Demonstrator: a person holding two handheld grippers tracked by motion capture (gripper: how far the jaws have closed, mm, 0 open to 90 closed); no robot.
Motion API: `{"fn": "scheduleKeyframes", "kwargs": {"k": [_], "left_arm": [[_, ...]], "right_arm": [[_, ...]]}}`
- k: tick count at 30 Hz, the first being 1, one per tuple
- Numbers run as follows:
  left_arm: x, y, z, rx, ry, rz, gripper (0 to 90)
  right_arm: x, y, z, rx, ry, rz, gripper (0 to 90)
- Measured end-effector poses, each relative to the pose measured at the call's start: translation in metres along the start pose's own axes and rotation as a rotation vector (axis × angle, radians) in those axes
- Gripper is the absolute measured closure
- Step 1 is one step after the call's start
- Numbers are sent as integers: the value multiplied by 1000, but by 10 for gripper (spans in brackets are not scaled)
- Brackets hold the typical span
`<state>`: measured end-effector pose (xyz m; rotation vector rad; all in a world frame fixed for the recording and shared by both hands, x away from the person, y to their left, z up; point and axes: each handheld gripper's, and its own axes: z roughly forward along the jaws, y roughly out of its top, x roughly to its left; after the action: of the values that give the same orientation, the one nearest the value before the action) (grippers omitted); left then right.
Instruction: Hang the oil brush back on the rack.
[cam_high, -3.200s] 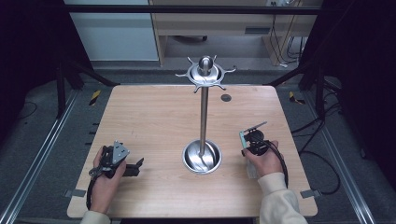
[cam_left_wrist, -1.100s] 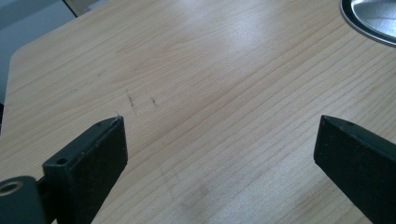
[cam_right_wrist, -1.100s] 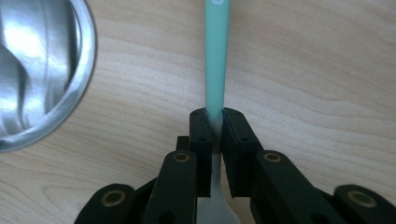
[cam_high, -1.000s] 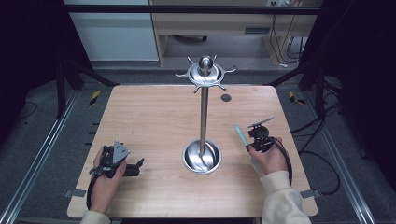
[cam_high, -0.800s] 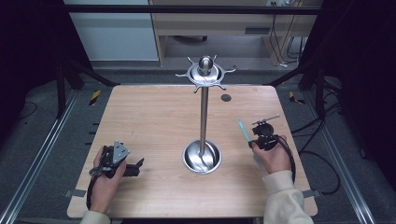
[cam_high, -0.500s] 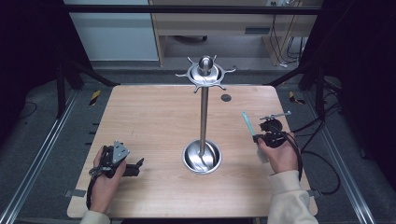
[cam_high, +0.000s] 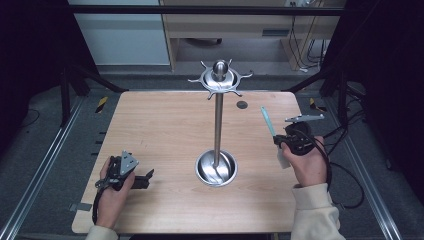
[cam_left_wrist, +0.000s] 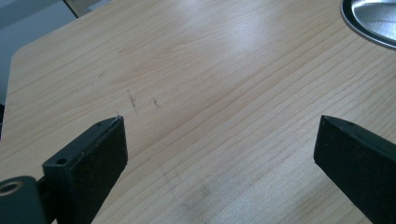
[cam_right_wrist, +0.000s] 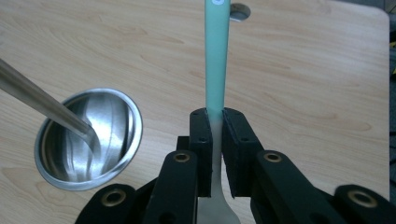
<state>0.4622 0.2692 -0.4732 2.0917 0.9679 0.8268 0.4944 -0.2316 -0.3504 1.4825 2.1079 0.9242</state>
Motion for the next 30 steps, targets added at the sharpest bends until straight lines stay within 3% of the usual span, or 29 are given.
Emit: {"fn": "scheduleKeyframes", "kwargs": {"k": [12, 18, 30], "left_arm": [[1, 0, -1, -5, 5, -4, 24], [0, 0, 0, -1, 3, -1, 24], [1, 0, 0, -3, 4, -3, 24]], "right_arm": [[12, 11, -41, -144, 46, -39, 831], [13, 12, -53, -199, 83, -54, 831], [20, 15, -75, -283, 97, -86, 831]]}}
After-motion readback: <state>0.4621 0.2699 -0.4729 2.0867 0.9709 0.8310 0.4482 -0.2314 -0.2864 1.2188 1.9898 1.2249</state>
